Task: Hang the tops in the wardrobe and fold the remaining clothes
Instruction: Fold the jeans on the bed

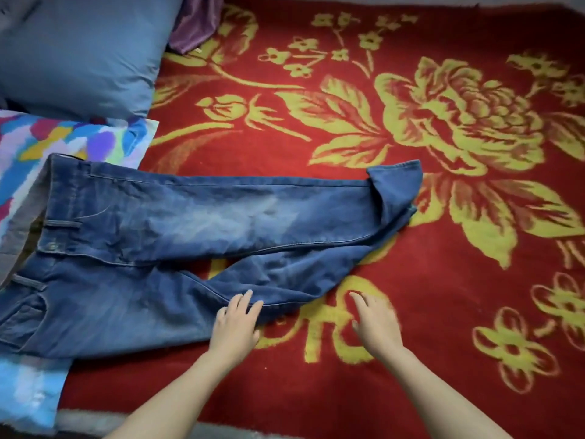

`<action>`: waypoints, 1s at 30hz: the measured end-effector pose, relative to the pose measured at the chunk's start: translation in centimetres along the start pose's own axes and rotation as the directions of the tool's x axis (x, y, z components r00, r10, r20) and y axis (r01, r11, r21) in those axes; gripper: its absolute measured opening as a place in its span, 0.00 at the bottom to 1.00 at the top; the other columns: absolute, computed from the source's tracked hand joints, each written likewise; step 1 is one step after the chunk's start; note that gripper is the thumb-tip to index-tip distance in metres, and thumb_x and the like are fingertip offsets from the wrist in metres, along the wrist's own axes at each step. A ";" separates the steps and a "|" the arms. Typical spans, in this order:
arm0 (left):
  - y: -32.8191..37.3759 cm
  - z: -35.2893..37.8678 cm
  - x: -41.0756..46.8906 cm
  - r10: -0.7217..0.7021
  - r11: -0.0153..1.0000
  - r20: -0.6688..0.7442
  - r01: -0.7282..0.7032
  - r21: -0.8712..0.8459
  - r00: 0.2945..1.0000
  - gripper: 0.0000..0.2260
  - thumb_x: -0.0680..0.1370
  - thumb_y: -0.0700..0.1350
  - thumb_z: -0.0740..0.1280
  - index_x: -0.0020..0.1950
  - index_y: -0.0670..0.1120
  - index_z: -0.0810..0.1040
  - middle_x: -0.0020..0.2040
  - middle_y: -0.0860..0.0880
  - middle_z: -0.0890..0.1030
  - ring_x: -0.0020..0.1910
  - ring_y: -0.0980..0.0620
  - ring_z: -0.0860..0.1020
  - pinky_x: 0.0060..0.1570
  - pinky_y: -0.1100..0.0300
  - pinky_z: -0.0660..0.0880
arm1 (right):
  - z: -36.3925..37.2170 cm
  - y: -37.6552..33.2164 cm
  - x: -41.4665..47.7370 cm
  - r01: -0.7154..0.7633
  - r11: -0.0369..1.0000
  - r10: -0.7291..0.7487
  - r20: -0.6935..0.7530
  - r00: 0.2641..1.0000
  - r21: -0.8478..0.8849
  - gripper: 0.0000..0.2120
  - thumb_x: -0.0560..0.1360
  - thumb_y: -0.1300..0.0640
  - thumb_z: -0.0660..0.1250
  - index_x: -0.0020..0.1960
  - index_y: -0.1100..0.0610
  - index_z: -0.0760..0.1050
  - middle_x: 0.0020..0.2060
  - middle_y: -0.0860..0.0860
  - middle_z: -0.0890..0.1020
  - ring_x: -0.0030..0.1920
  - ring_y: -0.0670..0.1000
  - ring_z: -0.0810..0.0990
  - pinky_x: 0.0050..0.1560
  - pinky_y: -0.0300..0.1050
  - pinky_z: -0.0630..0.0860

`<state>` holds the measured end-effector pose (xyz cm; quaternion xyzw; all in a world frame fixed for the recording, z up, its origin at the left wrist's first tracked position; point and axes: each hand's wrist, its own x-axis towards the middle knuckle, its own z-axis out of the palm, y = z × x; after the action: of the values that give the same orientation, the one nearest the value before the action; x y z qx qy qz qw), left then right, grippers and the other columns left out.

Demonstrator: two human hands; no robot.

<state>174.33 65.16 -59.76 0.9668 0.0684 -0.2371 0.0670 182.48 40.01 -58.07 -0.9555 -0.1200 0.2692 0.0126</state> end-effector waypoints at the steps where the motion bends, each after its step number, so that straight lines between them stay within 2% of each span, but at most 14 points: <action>1: 0.6 0.8 1.1 0.019 0.999 0.017 -0.019 0.045 1.000 0.28 0.77 0.48 0.60 0.76 0.51 0.56 0.78 0.48 0.50 0.76 0.51 0.50 0.70 0.55 0.55 | 0.6 0.3 1.0 0.039 0.999 -0.039 -0.002 0.999 -0.030 0.27 0.77 0.56 0.58 0.74 0.50 0.56 0.70 0.47 0.63 0.70 0.51 0.62 0.63 0.45 0.65; 5: 1.9 3.9 4.1 0.059 0.968 0.092 -0.080 0.238 0.994 0.25 0.78 0.43 0.57 0.75 0.49 0.56 0.78 0.47 0.48 0.76 0.49 0.48 0.72 0.47 0.50 | 3.1 1.1 4.1 0.165 0.984 -0.163 0.038 0.986 -0.067 0.30 0.77 0.56 0.58 0.76 0.50 0.50 0.75 0.50 0.55 0.74 0.50 0.53 0.66 0.48 0.61; 7: 2.2 4.6 4.7 0.049 0.966 0.074 -0.066 0.252 0.996 0.19 0.79 0.42 0.57 0.70 0.47 0.65 0.76 0.46 0.57 0.74 0.47 0.57 0.70 0.47 0.55 | 4.0 1.1 5.1 0.218 0.974 -0.213 0.078 0.974 -0.055 0.32 0.77 0.55 0.59 0.76 0.49 0.47 0.76 0.51 0.49 0.76 0.51 0.48 0.69 0.49 0.58; 10: 3.3 3.7 4.9 0.019 0.982 0.040 -0.026 0.189 0.999 0.11 0.71 0.43 0.69 0.53 0.45 0.78 0.58 0.46 0.79 0.55 0.47 0.78 0.53 0.54 0.72 | 5.1 0.5 6.1 0.299 0.949 -0.286 0.127 0.950 -0.098 0.35 0.77 0.53 0.60 0.77 0.49 0.44 0.77 0.54 0.44 0.76 0.53 0.44 0.71 0.53 0.53; 12: 3.5 2.1 5.1 -0.026 0.991 0.070 0.016 0.131 0.997 0.07 0.71 0.44 0.68 0.48 0.47 0.76 0.51 0.46 0.81 0.51 0.45 0.78 0.47 0.56 0.71 | 5.2 -0.1 6.4 0.307 0.939 -0.293 0.107 0.950 -0.156 0.36 0.76 0.55 0.62 0.77 0.49 0.45 0.76 0.57 0.44 0.76 0.56 0.43 0.72 0.57 0.50; 14: 2.5 0.5 5.2 -0.041 0.993 0.137 0.055 -0.106 0.990 0.02 0.73 0.44 0.61 0.42 0.50 0.70 0.54 0.45 0.78 0.56 0.44 0.74 0.49 0.56 0.68 | 4.4 -0.8 6.3 0.281 0.930 -0.292 -0.014 0.956 -0.238 0.39 0.69 0.56 0.71 0.76 0.51 0.56 0.74 0.61 0.57 0.75 0.60 0.55 0.68 0.62 0.58; 16: 1.0 -1.2 5.0 0.048 0.946 0.183 0.014 -0.325 0.982 0.05 0.71 0.45 0.58 0.36 0.47 0.68 0.64 0.47 0.75 0.62 0.48 0.71 0.56 0.56 0.68 | 3.8 -1.1 6.4 0.256 0.935 -0.301 -0.168 0.939 -0.245 0.43 0.53 0.58 0.80 0.67 0.53 0.73 0.64 0.59 0.75 0.65 0.60 0.73 0.58 0.62 0.72; 18: -0.1 -3.1 3.5 0.150 0.826 0.268 0.028 -0.563 0.952 0.06 0.65 0.45 0.55 0.30 0.45 0.66 0.67 0.51 0.72 0.61 0.53 0.71 0.56 0.59 0.67 | 3.4 -1.5 6.5 0.273 0.934 -0.335 -0.295 0.895 -0.232 0.42 0.49 0.61 0.81 0.63 0.54 0.77 0.57 0.57 0.80 0.58 0.58 0.79 0.52 0.62 0.75; 20: -0.4 -4.5 1.5 0.268 0.643 0.350 0.104 -0.758 0.897 0.02 0.61 0.41 0.55 0.27 0.45 0.65 0.47 0.47 0.78 0.44 0.54 0.72 0.44 0.58 0.65 | 3.1 -2.0 6.7 0.254 0.941 -0.321 -0.347 0.881 -0.225 0.38 0.51 0.61 0.80 0.61 0.52 0.78 0.55 0.57 0.81 0.57 0.58 0.80 0.53 0.62 0.75; 22: -0.8 -5.8 -0.5 0.309 0.588 0.420 0.175 -0.789 0.853 0.02 0.57 0.42 0.57 0.26 0.48 0.64 0.31 0.48 0.67 0.32 0.55 0.65 0.34 0.58 0.60 | 2.6 -2.0 6.8 0.210 0.957 -0.267 -0.317 0.910 -0.200 0.27 0.57 0.61 0.78 0.56 0.51 0.80 0.55 0.59 0.81 0.58 0.59 0.79 0.56 0.64 0.72; 24: -1.8 -6.5 -1.8 0.324 0.554 0.436 0.205 -0.807 0.840 0.10 0.56 0.48 0.61 0.29 0.44 0.64 0.29 0.51 0.63 0.29 0.57 0.61 0.30 0.62 0.57 | 2.1 -1.1 6.7 0.167 0.970 -0.201 -0.190 0.961 -0.179 0.15 0.71 0.58 0.68 0.57 0.51 0.76 0.59 0.53 0.77 0.65 0.54 0.72 0.67 0.62 0.59; 26: -2.6 -7.1 -2.4 0.324 0.554 0.437 0.206 -0.806 0.839 0.16 0.57 0.51 0.64 0.34 0.39 0.68 0.30 0.48 0.64 0.30 0.56 0.63 0.30 0.62 0.58 | 2.1 0.8 6.5 0.134 0.979 -0.150 -0.096 0.984 -0.154 0.12 0.76 0.56 0.59 0.59 0.49 0.71 0.58 0.47 0.76 0.66 0.50 0.69 0.70 0.54 0.51; 28: -3.1 -7.2 -2.6 0.313 0.563 0.430 0.199 -0.802 0.847 0.19 0.58 0.50 0.67 0.36 0.35 0.71 0.32 0.46 0.66 0.32 0.52 0.65 0.32 0.59 0.59 | 0.9 2.7 5.6 0.164 0.982 -0.170 -0.068 0.983 -0.090 0.11 0.76 0.54 0.58 0.57 0.51 0.72 0.54 0.48 0.78 0.61 0.50 0.73 0.69 0.47 0.53; 30: -3.4 -7.2 -2.3 0.287 0.552 0.437 0.226 -0.803 0.852 0.19 0.59 0.47 0.69 0.38 0.31 0.73 0.34 0.45 0.69 0.35 0.50 0.67 0.35 0.58 0.61 | -1.5 4.2 4.5 0.181 0.982 -0.179 -0.043 0.983 0.059 0.07 0.74 0.55 0.62 0.52 0.54 0.74 0.47 0.52 0.80 0.54 0.53 0.77 0.61 0.45 0.62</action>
<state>175.02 69.40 -52.69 0.7155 0.1336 -0.4271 0.5364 187.92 37.04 -59.47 -0.9448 -0.1971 0.2527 0.0688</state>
